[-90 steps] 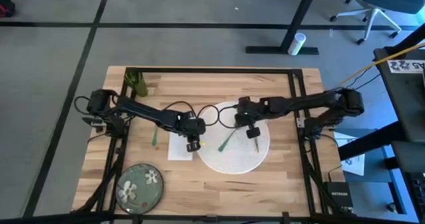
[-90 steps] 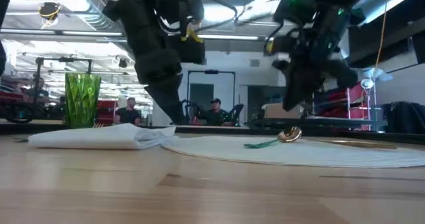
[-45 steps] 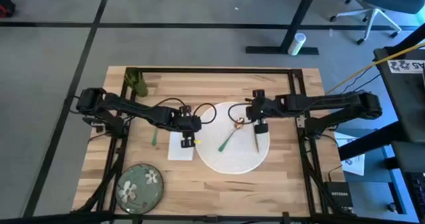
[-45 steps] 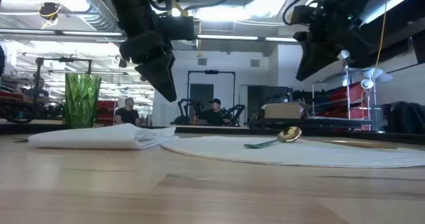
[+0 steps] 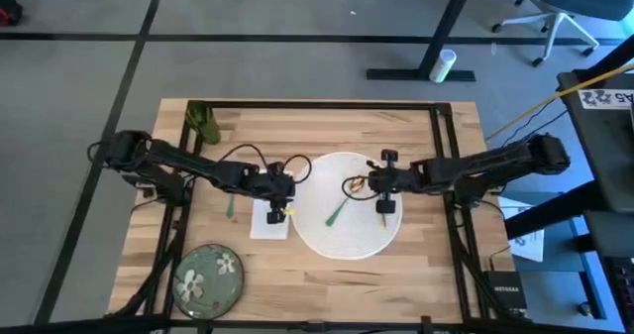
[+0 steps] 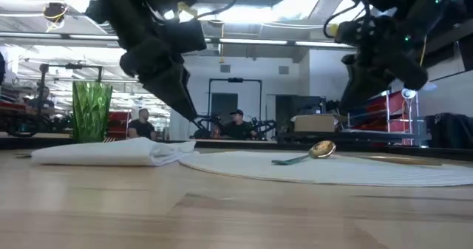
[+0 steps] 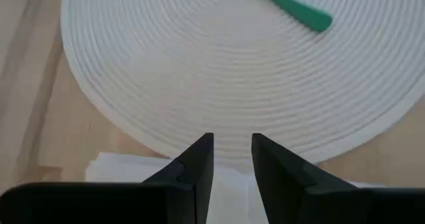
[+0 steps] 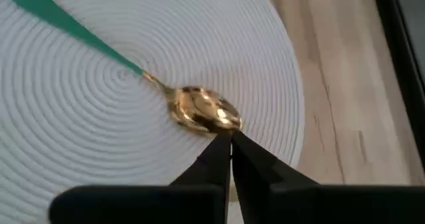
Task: Set table place
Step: Put the green spoon on the white table mat to right of the gold table knife
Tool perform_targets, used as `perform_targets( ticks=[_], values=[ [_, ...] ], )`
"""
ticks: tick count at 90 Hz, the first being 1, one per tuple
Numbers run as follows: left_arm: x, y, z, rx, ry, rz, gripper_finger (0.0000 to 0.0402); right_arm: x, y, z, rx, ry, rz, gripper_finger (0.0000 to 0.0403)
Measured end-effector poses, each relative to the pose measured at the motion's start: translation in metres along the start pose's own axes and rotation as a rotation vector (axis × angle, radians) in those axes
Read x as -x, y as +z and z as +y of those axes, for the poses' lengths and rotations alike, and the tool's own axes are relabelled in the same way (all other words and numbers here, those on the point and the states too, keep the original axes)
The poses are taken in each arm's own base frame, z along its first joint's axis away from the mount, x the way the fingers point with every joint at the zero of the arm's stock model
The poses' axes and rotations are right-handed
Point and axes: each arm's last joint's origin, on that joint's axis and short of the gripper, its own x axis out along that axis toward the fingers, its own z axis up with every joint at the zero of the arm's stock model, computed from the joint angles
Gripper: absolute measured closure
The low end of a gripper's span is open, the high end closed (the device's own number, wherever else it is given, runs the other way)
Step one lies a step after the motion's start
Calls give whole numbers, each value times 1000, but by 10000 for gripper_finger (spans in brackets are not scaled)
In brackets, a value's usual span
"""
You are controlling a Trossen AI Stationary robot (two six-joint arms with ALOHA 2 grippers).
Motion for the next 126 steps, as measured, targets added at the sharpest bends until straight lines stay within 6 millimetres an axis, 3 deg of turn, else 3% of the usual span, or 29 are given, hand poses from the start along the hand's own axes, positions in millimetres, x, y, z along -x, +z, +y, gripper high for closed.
perform_targets(
  ticks=[38,62,111,126],
  values=[
    [-1,-2,6,16,15,19,314,-35,-10,-2,-54,232,163,403],
    [-2,-2,9,24,21,19,314,-51,-12,-3,-68,262,187,403],
    [-2,-2,9,30,22,21,314,-63,0,-34,-95,185,21,403],
    [-2,-4,9,40,23,43,314,-55,3,-35,-60,206,85,403]
  ],
)
